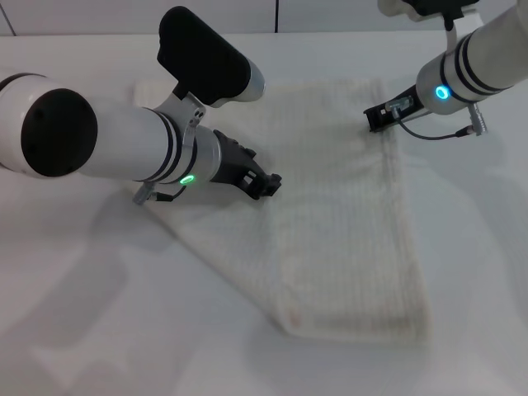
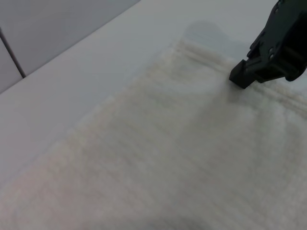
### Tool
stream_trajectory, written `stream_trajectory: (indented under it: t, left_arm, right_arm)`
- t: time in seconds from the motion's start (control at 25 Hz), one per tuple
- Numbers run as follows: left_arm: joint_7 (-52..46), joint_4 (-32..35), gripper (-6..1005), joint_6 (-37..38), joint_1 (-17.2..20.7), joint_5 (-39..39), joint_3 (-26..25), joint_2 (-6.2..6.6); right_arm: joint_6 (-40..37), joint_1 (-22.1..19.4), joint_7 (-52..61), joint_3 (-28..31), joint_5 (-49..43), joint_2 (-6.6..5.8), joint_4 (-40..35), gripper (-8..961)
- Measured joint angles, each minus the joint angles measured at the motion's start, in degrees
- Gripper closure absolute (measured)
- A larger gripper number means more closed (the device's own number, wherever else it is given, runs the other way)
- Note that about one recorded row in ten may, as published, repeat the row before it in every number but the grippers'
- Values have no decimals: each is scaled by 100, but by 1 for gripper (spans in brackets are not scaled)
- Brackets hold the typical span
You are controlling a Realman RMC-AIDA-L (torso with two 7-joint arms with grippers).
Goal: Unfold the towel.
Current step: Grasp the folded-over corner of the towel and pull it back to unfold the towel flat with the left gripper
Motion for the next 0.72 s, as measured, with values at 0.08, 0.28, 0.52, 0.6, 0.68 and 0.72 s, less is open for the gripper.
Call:
stream_trajectory:
  t: [0.08,0.28,0.52,0.6,0.68,0.72]
  left_arm:
    - [0,-22,421,-95,-2,15,-1,2]
    - [0,-119,569,-206,4,38,-2,7]
    - [-1,-388,697,-371,90,52,-24,14]
    - [-120,-617,740,-577,125,177,-54,21]
    - [-241,-735,840,-675,141,324,-54,24]
    - [-241,-735,891,-675,141,324,-54,24]
  right_arm:
    - [-37,0,0,0,0,0,-27,949]
    - [-41,-1,0,0,0,0,-27,949]
    - [-50,-26,0,-9,0,0,-27,949]
    - [-50,-34,0,-9,0,0,-26,949]
    - [-50,-41,0,-9,0,0,-26,949]
    - [-50,-41,0,-9,0,0,-26,949]
